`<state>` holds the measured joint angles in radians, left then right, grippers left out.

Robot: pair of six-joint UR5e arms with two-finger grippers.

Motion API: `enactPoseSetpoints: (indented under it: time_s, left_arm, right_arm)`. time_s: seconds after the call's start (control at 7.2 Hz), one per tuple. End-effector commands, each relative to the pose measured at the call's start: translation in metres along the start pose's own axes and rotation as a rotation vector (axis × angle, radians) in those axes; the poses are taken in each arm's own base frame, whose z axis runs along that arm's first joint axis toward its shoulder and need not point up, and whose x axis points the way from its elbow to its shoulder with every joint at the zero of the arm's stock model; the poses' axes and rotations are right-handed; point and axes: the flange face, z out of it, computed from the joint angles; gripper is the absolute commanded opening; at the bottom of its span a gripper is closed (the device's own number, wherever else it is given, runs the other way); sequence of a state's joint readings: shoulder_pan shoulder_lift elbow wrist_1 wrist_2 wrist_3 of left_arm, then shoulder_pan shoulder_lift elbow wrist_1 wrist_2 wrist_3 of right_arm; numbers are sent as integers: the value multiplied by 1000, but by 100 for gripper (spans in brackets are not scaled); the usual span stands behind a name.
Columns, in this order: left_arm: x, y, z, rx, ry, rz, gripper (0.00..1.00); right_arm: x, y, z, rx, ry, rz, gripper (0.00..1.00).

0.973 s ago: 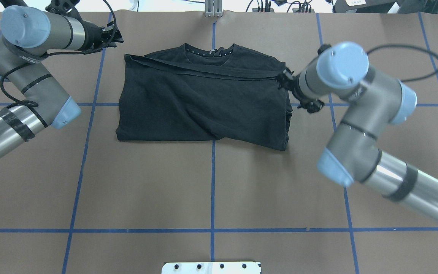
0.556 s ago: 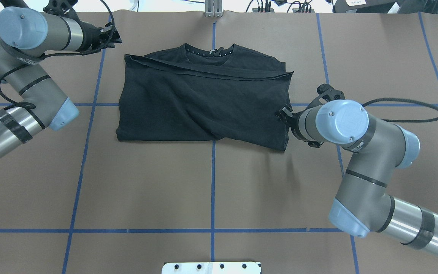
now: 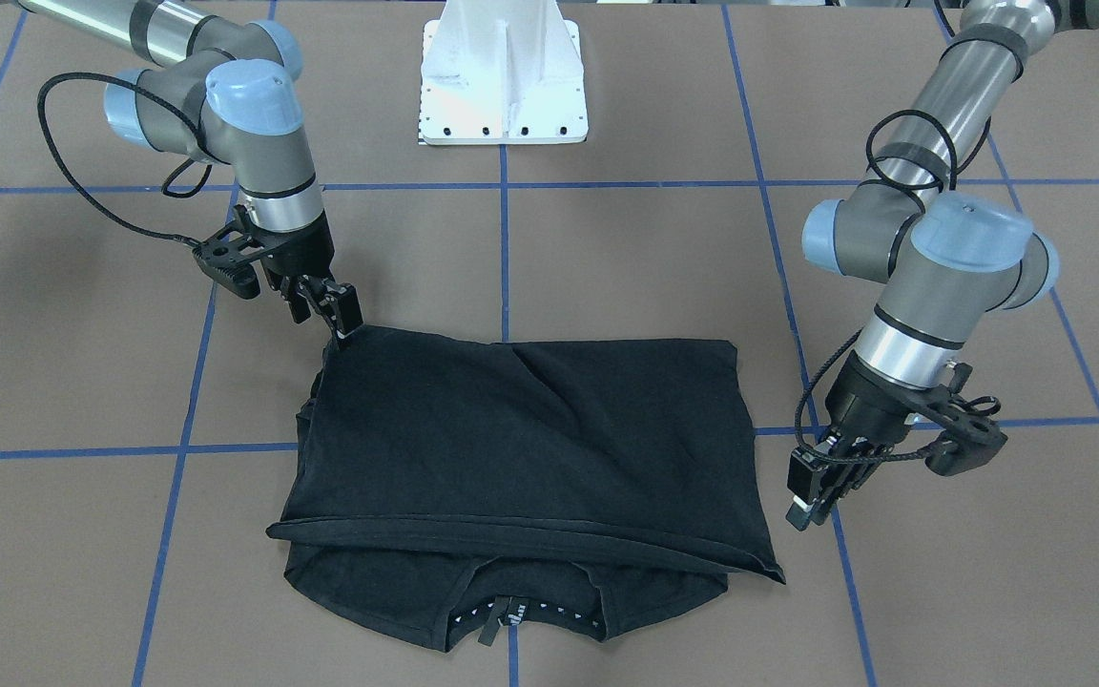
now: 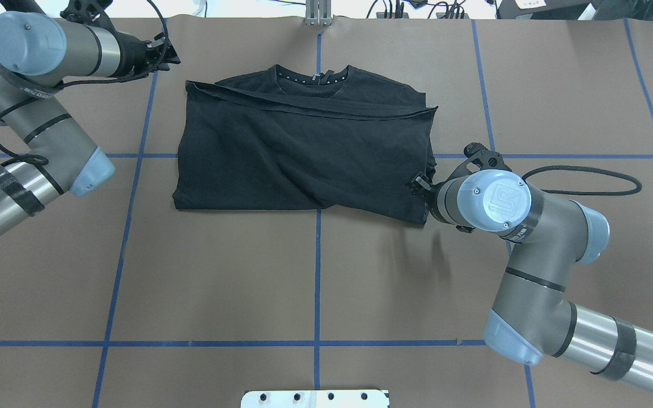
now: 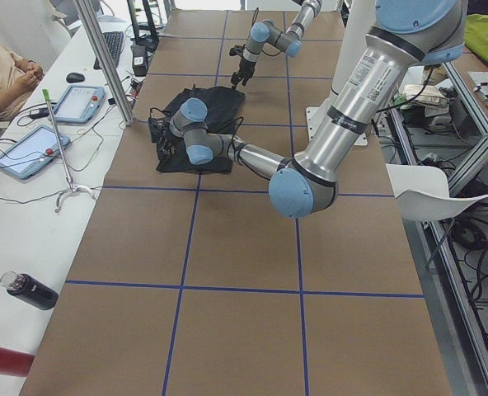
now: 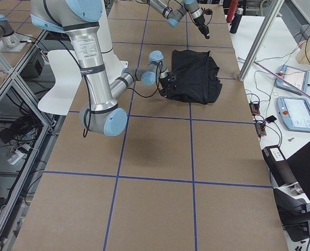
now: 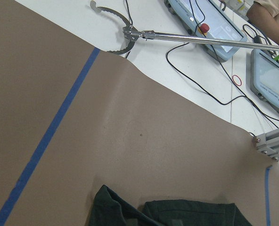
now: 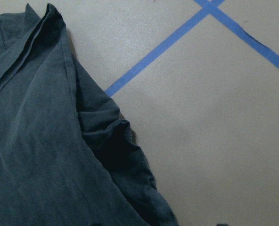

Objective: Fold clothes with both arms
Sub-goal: 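Grasp the side edge of the folded shirt with the right gripper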

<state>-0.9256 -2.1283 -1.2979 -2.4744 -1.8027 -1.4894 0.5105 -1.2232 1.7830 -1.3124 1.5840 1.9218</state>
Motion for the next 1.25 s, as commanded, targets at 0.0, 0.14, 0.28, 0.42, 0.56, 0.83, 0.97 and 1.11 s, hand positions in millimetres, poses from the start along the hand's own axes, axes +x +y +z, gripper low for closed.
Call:
enactPoseSetpoints:
  time_s: [0.0,0.14,0.28,0.42,0.56,0.83,0.97,1.11]
  left_arm:
    - [-1,1,0,0,-1,1,35]
    - [-1,1,0,0,-1,2,35]
    - [-1,1,0,0,-1,2,35]
    - [-1,1,0,0,-1,2,35]
    - [0,1,0,-2,1,0,35]
    - [1,1,-1,-2,2,-1,35]
    - [1,1,-1,-2,2,-2,35]
    - [2,1,-1,-2,4,-2,35]
  right_arm:
    - [-7,4,13,3,14,-4,84]
    - [-8,4,14,3,16,-2,77]
    - [-9,5,15,-1,19,-2,76]
    - [-8,5,16,-2,21,-3,70]
    - [-9,5,14,-5,17,3,41]
    - [-9,4,13,-6,16,7,0]
    - [-9,3,10,-6,13,8,0]
    - [-10,3,6,-9,4,6,0]
